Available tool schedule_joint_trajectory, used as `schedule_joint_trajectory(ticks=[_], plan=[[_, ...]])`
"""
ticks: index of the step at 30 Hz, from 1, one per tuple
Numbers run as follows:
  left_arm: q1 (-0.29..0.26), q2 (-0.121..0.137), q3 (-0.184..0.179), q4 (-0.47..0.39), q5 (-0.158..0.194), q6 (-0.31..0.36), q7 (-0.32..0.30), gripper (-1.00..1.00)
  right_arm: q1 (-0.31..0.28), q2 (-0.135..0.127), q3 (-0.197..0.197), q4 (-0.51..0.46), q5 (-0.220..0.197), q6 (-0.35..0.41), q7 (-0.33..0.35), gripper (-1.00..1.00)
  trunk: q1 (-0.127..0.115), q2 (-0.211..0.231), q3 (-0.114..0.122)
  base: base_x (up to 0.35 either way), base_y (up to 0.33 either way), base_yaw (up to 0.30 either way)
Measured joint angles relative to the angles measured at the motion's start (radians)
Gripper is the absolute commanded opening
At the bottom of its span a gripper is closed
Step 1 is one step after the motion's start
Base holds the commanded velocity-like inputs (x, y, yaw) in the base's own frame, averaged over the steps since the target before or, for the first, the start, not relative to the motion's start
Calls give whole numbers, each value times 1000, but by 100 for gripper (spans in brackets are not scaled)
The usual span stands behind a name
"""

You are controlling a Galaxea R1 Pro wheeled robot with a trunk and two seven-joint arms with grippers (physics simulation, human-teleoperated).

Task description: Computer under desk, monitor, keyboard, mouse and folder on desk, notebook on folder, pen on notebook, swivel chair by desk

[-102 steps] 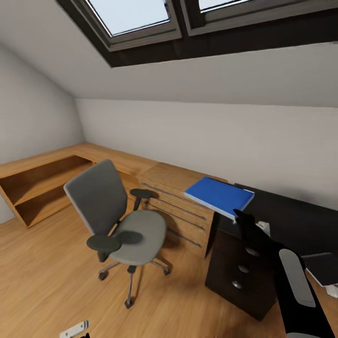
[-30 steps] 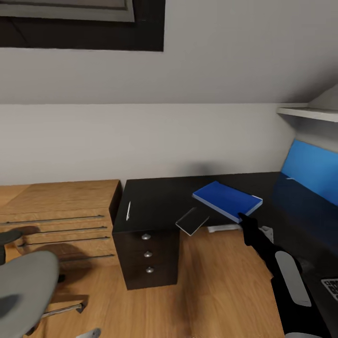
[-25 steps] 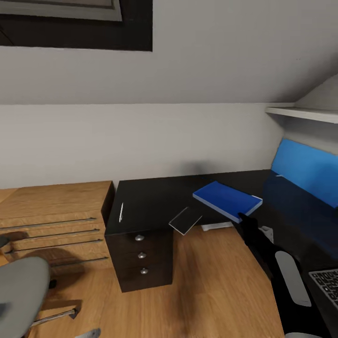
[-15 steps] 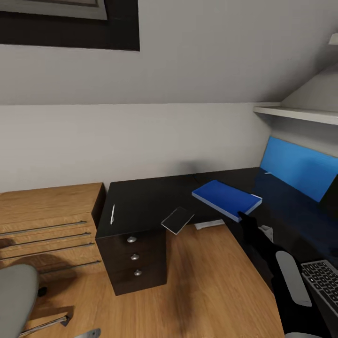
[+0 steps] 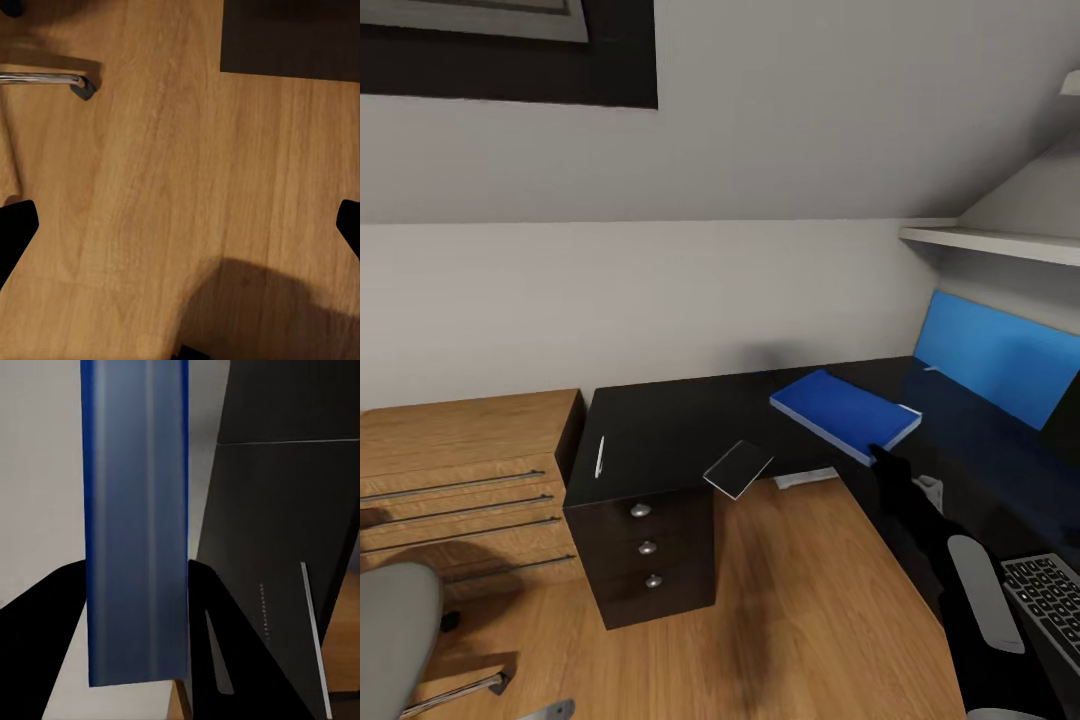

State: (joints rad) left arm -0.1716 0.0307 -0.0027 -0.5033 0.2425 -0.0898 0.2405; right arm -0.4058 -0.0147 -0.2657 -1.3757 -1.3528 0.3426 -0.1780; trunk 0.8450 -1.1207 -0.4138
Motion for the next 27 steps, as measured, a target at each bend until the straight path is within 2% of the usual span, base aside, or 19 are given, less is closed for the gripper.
schedule_joint_trajectory(ticks=[3,5,8,9,10,11,13,14,17,19,23,27], plan=[[0,0,-2,4,-1,0,-1,100,0,1,6,29,4,-52,3,-100,0,0,0,0,0,0],[0,0,-5,15,-1,0,-1,100,-2,1,9,65,5,-126,3,-100,0,0,0,0,0,0],[0,0,-7,29,-1,0,-1,100,-17,2,35,156,4,-328,2,-100,0,0,0,0,0,0],[0,0,-8,31,-1,-1,-1,100,-36,2,50,189,7,-390,0,-100,0,0,0,0,0,0],[0,0,-8,32,-1,-1,-1,100,-76,2,75,246,8,-485,-1,-100,0,0,0,0,0,0],[0,0,-8,33,-1,-1,-1,100,-109,2,89,292,7,-541,-1,-100,0,0,0,0,0,0],[0,0,-8,33,-1,-1,-1,100,-161,1,102,372,6,-607,-1,-100,0,0,0,0,0,0],[0,-1,-8,34,-2,-1,-2,100,-213,1,108,455,8,-656,0,-100,0,0,0,0,0,0],[0,-2,-9,34,-1,-1,-3,100,-294,1,113,578,16,-724,0,-100,0,0,0,0,0,0],[0,-4,-11,34,-1,-1,-2,100,-325,1,114,632,30,-761,0,-100,0,0,0,0,0,0],[0,-13,-14,34,-2,-1,-3,100,-351,3,115,686,76,-823,0,-100,0,0,0,0,0,0],[0,-22,-14,34,-3,-3,-4,100,-356,13,115,698,87,-840,-1,-100,0,0,0,0,0,0]])
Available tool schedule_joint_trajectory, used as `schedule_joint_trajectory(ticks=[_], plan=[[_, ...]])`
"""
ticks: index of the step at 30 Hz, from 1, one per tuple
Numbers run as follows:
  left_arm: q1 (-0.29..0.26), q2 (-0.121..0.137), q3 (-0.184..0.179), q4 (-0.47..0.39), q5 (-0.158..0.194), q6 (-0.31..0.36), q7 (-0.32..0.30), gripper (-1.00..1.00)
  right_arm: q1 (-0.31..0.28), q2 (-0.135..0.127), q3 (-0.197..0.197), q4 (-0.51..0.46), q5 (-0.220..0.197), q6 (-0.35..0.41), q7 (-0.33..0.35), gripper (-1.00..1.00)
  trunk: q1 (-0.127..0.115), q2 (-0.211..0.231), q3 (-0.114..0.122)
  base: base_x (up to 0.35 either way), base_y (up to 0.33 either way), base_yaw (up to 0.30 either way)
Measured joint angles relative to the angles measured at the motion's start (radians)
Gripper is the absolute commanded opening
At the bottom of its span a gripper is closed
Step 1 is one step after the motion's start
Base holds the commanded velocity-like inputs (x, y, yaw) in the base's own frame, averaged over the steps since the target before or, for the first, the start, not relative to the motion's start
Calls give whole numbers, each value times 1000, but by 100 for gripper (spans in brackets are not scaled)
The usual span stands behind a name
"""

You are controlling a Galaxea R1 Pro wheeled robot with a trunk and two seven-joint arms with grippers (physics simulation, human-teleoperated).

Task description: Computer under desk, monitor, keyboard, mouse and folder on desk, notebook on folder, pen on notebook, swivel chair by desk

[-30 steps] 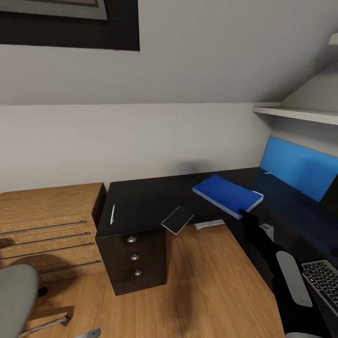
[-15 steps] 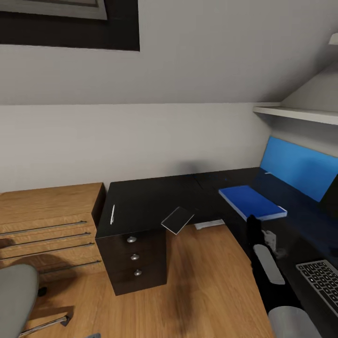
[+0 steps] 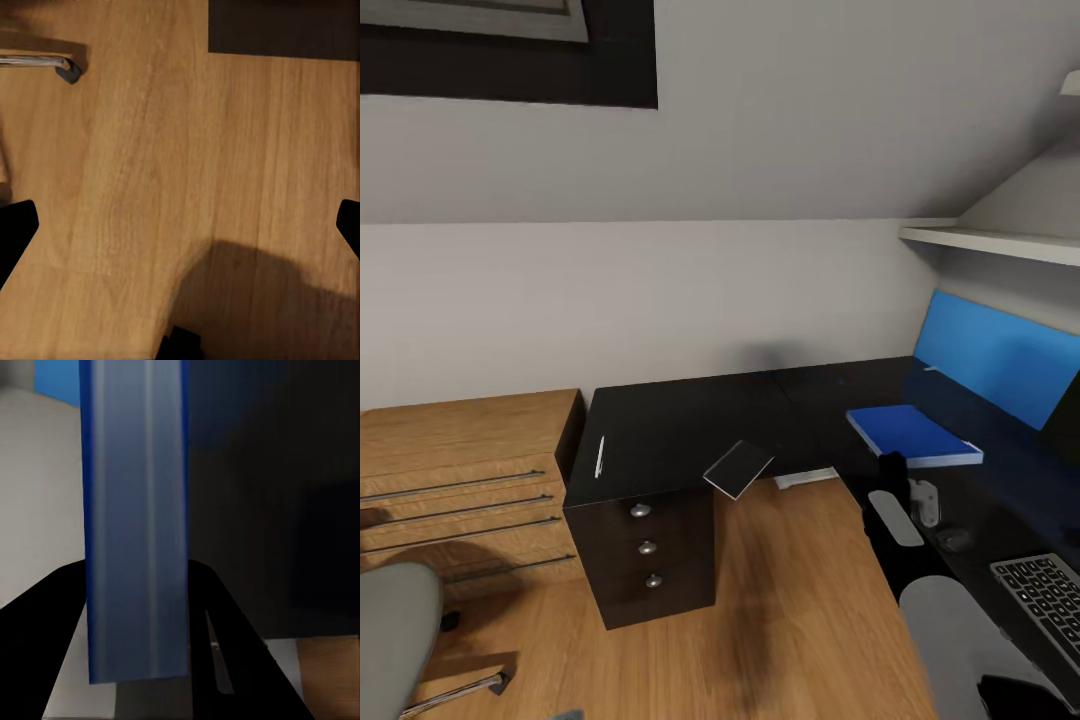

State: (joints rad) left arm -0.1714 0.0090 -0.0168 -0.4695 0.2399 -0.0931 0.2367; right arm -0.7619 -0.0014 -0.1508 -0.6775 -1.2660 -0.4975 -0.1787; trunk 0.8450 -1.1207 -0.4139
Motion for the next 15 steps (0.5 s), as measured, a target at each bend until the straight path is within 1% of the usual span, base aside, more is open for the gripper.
schedule_joint_trajectory(ticks=[3,4,5,7,9,10,13,15], plan=[[0,-4,-1,0,0,-15,-2,100,-1,18,0,3,3,-4,0,-100,0,0,0,0,0,0],[0,-7,-4,0,0,-36,-3,100,-1,26,-1,6,3,-4,0,-100,0,0,0,10,0,0],[0,-7,-7,0,0,-45,-4,100,-1,28,-2,7,4,-3,0,-100,0,0,0,61,0,0],[0,-10,-23,1,1,-71,-6,100,-1,33,-2,8,3,-1,-1,-100,0,0,0,124,0,0],[0,-14,-53,13,-1,-94,-7,100,-1,44,-3,9,0,2,-1,-100,0,0,0,243,0,0],[0,-15,-59,20,-1,-99,-7,100,-1,49,-3,9,0,3,-1,-100,0,0,0,280,0,0],[0,-16,-69,30,-1,-105,-6,100,-1,55,-5,9,-1,4,0,-100,-1,0,0,300,0,0],[0,-16,-70,32,-1,-107,-6,100,-1,55,-6,8,-2,4,0,-100,-1,0,0,311,0,0]])
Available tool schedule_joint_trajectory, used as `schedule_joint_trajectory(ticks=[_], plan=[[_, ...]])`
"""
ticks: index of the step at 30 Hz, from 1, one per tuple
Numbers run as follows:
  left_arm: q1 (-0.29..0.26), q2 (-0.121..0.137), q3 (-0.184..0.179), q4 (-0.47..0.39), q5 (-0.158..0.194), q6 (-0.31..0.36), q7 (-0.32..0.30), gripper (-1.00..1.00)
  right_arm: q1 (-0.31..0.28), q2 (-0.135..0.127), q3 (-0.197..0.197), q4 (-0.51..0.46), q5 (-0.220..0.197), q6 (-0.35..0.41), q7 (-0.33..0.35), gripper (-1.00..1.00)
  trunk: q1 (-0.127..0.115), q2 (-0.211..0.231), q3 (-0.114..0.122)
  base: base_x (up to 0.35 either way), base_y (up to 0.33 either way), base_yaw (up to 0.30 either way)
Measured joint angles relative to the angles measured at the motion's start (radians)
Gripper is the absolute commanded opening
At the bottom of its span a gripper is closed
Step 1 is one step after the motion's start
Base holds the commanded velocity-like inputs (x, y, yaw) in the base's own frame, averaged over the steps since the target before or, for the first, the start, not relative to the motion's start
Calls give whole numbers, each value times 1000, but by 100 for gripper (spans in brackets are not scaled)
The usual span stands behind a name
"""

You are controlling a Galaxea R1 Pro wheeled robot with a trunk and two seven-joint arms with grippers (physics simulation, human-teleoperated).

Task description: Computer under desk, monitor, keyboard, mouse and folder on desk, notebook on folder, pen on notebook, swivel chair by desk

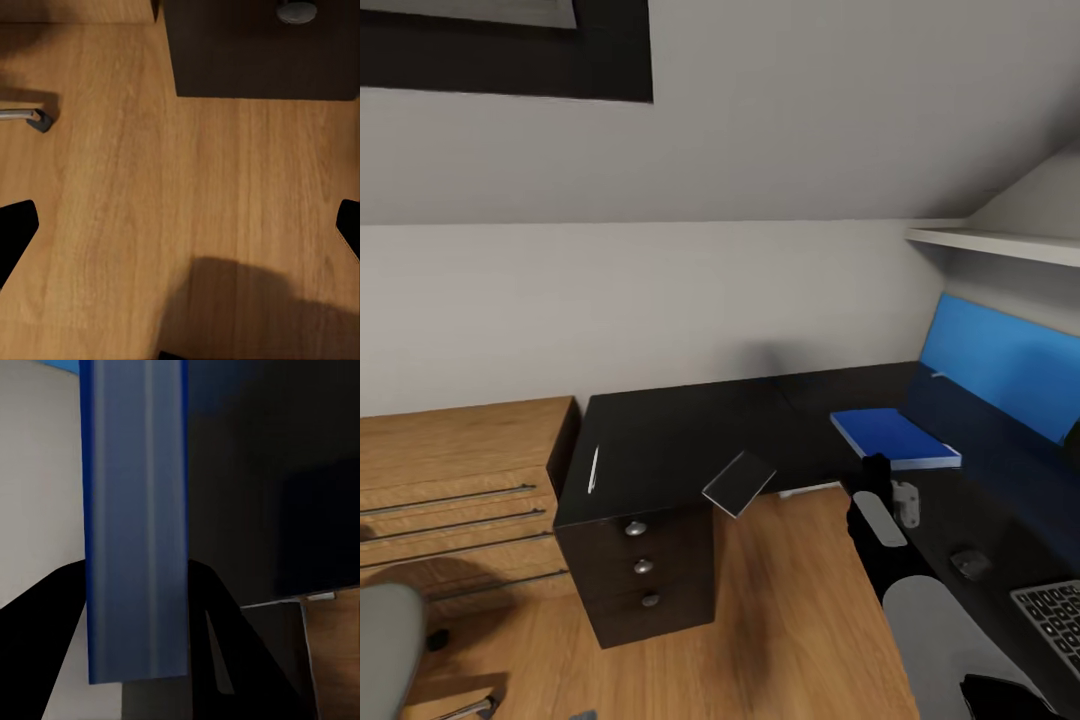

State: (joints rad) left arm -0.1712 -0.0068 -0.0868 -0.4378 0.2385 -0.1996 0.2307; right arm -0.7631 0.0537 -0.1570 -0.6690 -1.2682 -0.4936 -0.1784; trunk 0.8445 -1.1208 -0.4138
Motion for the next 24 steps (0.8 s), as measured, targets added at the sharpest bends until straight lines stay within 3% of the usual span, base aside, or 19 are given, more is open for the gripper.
schedule_joint_trajectory(ticks=[5,16,17,18,20,24], plan=[[0,-3,-2,2,1,0,0,100,0,0,-1,5,-2,0,-1,-100,0,0,0,165,0,0],[0,-6,-1,2,2,-2,3,100,0,-2,-5,64,-9,-3,0,-100,1,0,0,13,0,0],[0,-7,-1,2,2,-2,3,100,0,-3,-8,66,-20,-3,0,-100,1,0,0,0,0,-127],[0,-7,-1,2,2,-3,4,100,0,-5,-25,68,-81,-5,0,-100,1,0,0,0,0,-171],[0,-8,-1,1,2,-3,4,100,0,-5,-32,69,-124,-4,0,-100,1,0,-1,0,0,-207],[0,-20,-1,1,1,-3,5,100,0,-5,-35,69,-155,-4,0,-100,1,0,-2,0,0,-205]])
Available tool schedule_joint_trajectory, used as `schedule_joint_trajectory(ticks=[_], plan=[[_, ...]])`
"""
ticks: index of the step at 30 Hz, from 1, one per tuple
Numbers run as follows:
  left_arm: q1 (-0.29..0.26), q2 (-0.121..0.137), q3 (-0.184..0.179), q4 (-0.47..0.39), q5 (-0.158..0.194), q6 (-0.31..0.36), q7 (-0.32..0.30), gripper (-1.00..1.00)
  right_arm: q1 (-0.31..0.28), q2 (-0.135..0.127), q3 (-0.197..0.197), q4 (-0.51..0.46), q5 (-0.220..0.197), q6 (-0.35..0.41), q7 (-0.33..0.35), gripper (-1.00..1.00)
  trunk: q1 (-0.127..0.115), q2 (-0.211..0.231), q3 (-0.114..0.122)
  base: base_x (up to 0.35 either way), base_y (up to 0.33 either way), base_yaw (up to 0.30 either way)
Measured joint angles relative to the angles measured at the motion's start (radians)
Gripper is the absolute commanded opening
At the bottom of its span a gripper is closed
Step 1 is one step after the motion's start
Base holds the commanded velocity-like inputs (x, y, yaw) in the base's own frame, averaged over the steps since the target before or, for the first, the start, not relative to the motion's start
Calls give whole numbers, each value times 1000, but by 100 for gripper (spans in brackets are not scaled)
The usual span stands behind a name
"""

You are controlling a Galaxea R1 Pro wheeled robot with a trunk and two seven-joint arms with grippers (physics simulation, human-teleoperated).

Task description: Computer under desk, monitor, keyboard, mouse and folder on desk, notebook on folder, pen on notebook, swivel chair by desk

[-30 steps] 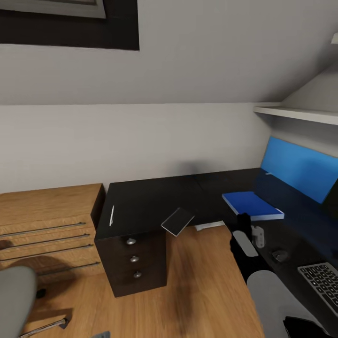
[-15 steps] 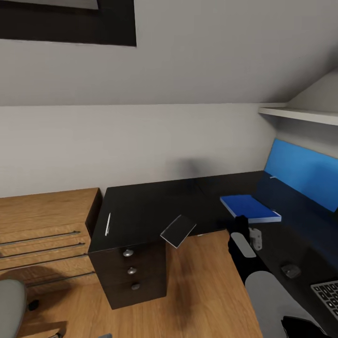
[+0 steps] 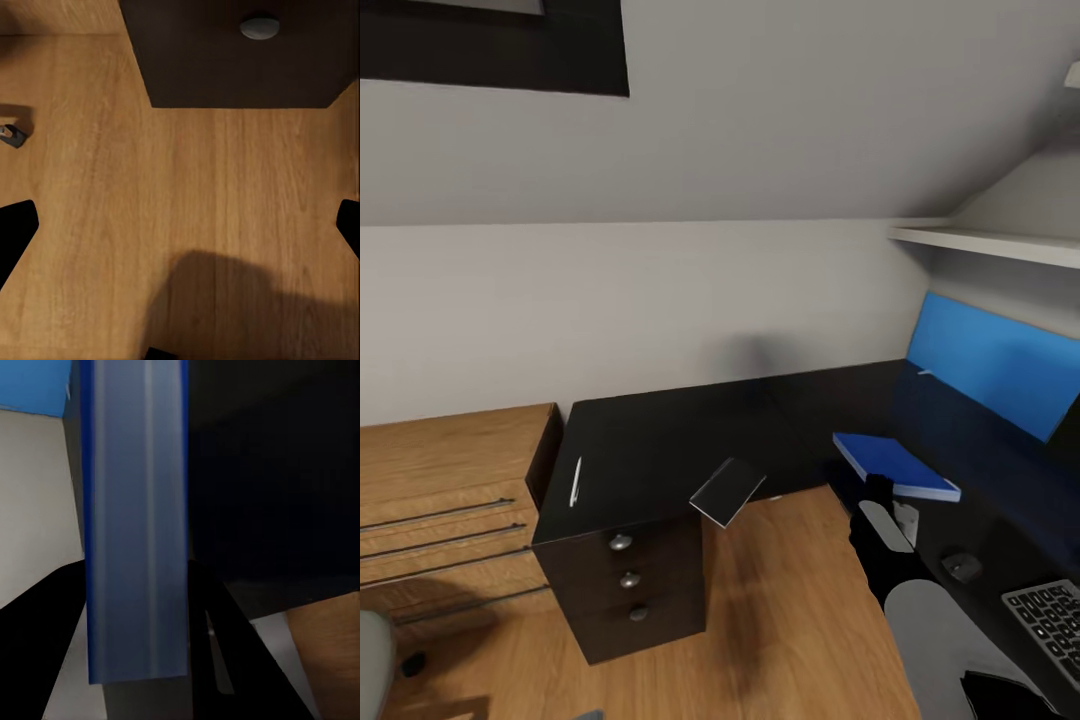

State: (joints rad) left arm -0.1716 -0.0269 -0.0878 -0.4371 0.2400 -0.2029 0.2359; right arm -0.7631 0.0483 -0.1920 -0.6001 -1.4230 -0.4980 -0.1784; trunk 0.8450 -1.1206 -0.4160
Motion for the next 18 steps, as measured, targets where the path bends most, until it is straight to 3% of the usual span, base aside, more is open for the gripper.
schedule_joint_trajectory(ticks=[14,18], plan=[[0,-7,0,0,0,0,1,100,0,0,-1,-5,-4,4,3,-100,0,0,-1,0,0,-15],[0,-7,0,0,0,0,1,100,0,1,0,-3,-1,1,66,-100,0,0,-1,0,0,0]])
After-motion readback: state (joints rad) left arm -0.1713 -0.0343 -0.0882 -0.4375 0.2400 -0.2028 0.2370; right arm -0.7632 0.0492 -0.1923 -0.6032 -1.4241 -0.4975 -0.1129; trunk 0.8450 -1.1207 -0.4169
